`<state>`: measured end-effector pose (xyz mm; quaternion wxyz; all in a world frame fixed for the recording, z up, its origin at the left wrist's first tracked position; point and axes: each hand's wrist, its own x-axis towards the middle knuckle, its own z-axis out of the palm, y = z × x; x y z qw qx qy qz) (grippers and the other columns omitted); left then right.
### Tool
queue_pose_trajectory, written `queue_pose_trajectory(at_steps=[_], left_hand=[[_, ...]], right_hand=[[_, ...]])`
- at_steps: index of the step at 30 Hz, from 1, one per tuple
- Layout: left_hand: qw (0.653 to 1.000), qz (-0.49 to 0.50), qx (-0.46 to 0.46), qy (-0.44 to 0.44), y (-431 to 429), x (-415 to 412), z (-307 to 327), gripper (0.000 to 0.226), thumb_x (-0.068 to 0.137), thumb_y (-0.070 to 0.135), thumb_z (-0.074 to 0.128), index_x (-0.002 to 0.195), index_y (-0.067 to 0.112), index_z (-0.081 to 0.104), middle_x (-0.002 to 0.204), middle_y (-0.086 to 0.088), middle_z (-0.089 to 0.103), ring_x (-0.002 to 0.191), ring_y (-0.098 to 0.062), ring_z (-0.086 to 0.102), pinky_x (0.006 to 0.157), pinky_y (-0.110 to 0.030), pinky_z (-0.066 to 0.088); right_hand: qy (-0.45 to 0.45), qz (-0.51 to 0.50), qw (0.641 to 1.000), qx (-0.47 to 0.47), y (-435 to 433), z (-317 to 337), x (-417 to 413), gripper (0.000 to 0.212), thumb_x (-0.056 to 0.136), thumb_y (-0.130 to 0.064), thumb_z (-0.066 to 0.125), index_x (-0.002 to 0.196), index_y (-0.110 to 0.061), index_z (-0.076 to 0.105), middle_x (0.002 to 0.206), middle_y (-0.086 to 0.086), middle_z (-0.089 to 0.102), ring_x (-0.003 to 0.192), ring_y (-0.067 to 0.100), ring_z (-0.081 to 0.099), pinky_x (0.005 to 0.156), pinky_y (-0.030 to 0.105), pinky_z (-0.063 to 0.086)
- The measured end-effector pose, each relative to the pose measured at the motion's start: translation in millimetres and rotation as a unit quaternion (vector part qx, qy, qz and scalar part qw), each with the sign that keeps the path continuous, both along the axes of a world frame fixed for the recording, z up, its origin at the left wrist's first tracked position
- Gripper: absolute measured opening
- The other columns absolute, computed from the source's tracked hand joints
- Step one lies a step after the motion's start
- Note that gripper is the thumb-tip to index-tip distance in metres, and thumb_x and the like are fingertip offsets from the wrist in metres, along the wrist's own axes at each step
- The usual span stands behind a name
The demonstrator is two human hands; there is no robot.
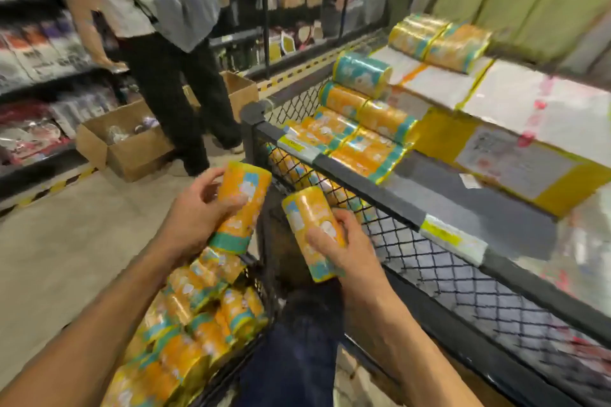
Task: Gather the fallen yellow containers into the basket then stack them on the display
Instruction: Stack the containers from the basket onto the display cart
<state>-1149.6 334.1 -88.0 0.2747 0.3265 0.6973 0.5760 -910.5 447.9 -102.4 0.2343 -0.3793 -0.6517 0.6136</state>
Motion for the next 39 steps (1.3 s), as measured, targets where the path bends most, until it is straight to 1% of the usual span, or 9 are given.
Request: queue_pose_trajectory(at_steps=[4, 7, 11, 16, 20, 27, 34, 37, 39], left_hand=[[0.976, -0.165, 0.038, 0.139, 55, 43, 88, 0.091, 0.063, 0.066, 0.085, 0.143, 0.036, 0.057, 0.126, 0.018, 0.071, 0.113, -0.004, 0.069, 0.093, -0.03, 0.055], [0.928, -0.296, 0.035, 0.225, 110, 77, 132, 0.079, 0.072, 0.064, 0.083, 0.143, 0.049, 0.052, 0.134, 0.019, 0.065, 0.12, -0.006, 0.065, 0.1, -0.036, 0.053], [0.88, -0.375, -0.006, 0.291, 201, 123, 134, 0.069, 0.071, 0.055, 0.088, 0.128, 0.031, 0.059, 0.122, 0.013, 0.067, 0.109, -0.007, 0.066, 0.096, -0.037, 0.056], [0.735, -0.516, -0.14, 0.417, 277, 171, 81, 0.059, 0.072, 0.037, 0.093, 0.121, 0.021, 0.065, 0.106, 0.007, 0.066, 0.097, -0.018, 0.065, 0.078, -0.034, 0.052], [0.644, -0.595, -0.222, 0.426, 295, 183, 27, 0.024, 0.087, 0.015, 0.075, 0.105, 0.028, 0.066, 0.1, 0.006, 0.068, 0.1, -0.021, 0.065, 0.08, -0.029, 0.049], [0.618, -0.642, -0.268, 0.366, 294, 188, 17, 0.04, 0.088, 0.012, 0.072, 0.127, 0.021, 0.07, 0.114, 0.004, 0.074, 0.103, -0.015, 0.068, 0.083, -0.021, 0.051], [0.61, -0.661, -0.304, 0.314, 287, 190, 22, 0.039, 0.093, 0.008, 0.073, 0.129, 0.022, 0.07, 0.113, 0.006, 0.075, 0.085, 0.004, 0.069, 0.076, -0.012, 0.05], [0.627, -0.647, -0.309, 0.306, 280, 193, 28, 0.034, 0.098, 0.011, 0.068, 0.13, 0.022, 0.067, 0.104, 0.01, 0.073, 0.075, 0.014, 0.066, 0.074, -0.008, 0.049], [0.686, -0.6, -0.278, 0.302, 273, 188, 36, 0.027, 0.1, 0.027, 0.067, 0.126, 0.023, 0.072, 0.102, 0.014, 0.075, 0.086, 0.01, 0.067, 0.091, -0.018, 0.053]], right_hand=[[0.031, -0.046, 0.992, 0.116, 7, 89, 75, 0.05, 0.081, -0.056, 0.076, 0.124, -0.039, 0.058, 0.11, -0.015, 0.071, 0.097, 0.005, 0.07, 0.08, 0.026, 0.059], [0.001, -0.103, 0.974, 0.201, 34, 132, 128, 0.046, 0.084, -0.048, 0.08, 0.125, -0.038, 0.061, 0.109, -0.016, 0.07, 0.095, 0.003, 0.068, 0.076, 0.018, 0.054], [-0.109, -0.124, 0.965, 0.202, 98, 142, 184, 0.048, 0.083, -0.039, 0.083, 0.126, -0.033, 0.063, 0.115, -0.008, 0.071, 0.099, 0.01, 0.069, 0.085, 0.03, 0.057], [-0.347, -0.068, 0.916, 0.19, 157, 88, 208, 0.063, 0.069, -0.035, 0.094, 0.122, -0.024, 0.062, 0.117, -0.003, 0.065, 0.099, 0.017, 0.062, 0.085, 0.033, 0.053], [-0.436, 0.062, 0.881, 0.171, 178, 42, 203, 0.054, 0.08, -0.019, 0.086, 0.126, -0.014, 0.057, 0.12, 0.006, 0.066, 0.104, 0.025, 0.062, 0.085, 0.036, 0.051], [-0.469, 0.19, 0.853, 0.128, 183, 28, 206, 0.032, 0.097, -0.017, 0.067, 0.128, -0.016, 0.064, 0.115, 0.001, 0.067, 0.101, 0.018, 0.061, 0.079, 0.027, 0.048], [-0.461, 0.182, 0.864, 0.084, 174, 31, 211, 0.006, 0.097, -0.026, 0.07, 0.095, -0.031, 0.071, 0.09, -0.015, 0.069, 0.083, 0.004, 0.063, 0.065, 0.011, 0.044], [-0.441, 0.137, 0.883, 0.084, 168, 37, 210, 0.041, 0.102, -0.053, 0.054, 0.118, -0.019, 0.073, 0.113, -0.004, 0.07, 0.107, 0.016, 0.063, 0.092, 0.028, 0.046], [-0.395, 0.063, 0.915, 0.05, 165, 42, 210, 0.058, 0.1, -0.066, 0.046, 0.124, -0.018, 0.07, 0.119, 0.001, 0.07, 0.104, 0.017, 0.063, 0.093, 0.035, 0.049]])
